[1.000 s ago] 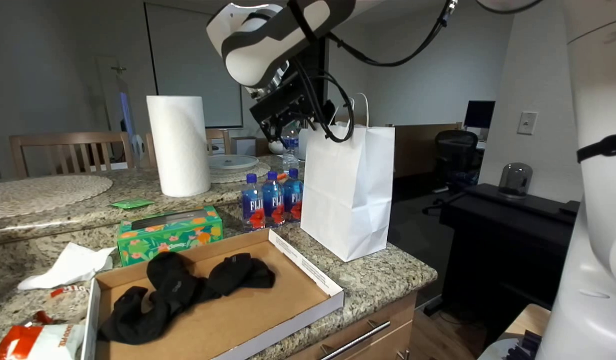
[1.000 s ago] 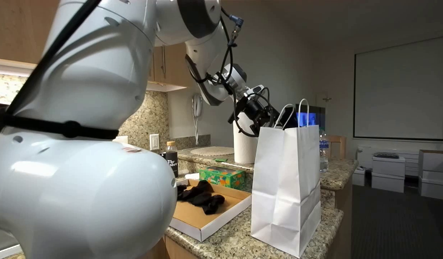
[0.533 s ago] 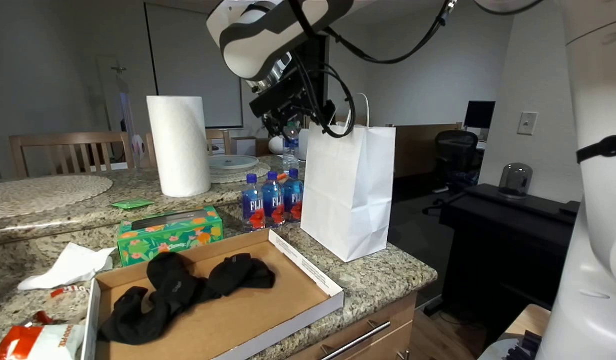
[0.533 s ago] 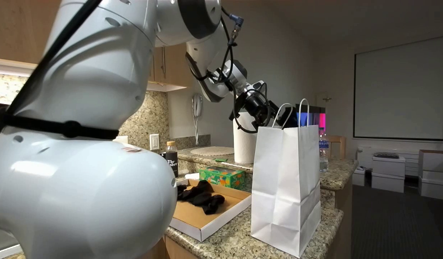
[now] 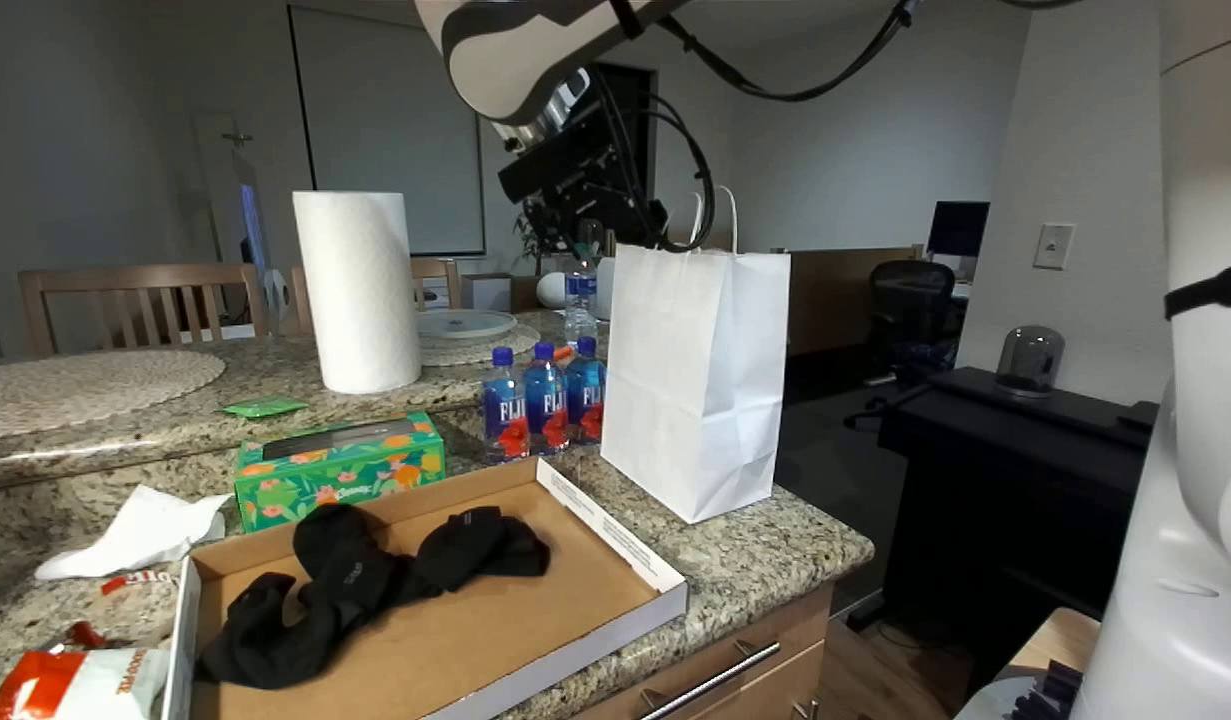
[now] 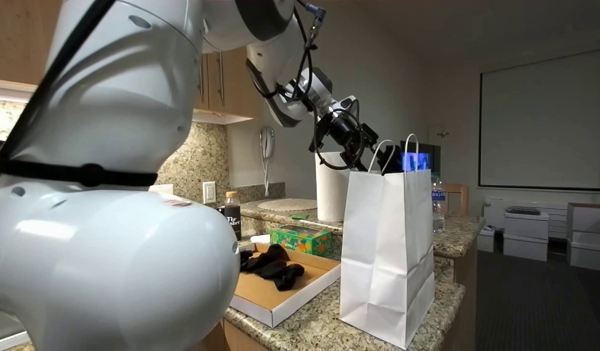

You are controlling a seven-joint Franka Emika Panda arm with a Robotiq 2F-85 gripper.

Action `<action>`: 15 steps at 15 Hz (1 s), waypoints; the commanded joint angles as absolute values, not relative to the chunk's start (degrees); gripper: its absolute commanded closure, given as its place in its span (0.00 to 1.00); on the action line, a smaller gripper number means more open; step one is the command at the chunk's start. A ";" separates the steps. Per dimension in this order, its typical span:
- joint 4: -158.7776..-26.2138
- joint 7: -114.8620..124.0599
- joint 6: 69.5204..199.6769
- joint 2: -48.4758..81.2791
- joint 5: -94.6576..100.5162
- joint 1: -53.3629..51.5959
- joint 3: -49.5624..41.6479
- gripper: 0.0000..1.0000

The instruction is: Pick up the socks and put them in the paper bag

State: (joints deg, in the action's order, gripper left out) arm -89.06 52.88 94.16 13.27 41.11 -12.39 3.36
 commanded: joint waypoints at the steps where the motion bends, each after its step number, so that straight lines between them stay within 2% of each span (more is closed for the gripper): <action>1: -90.80 54.00 92.19 11.08 41.43 -11.96 3.39 0.00; 9: -92.79 50.74 95.25 10.97 40.22 -11.90 4.68 0.00; 15: -91.86 48.80 92.46 14.75 40.10 -12.48 5.74 0.00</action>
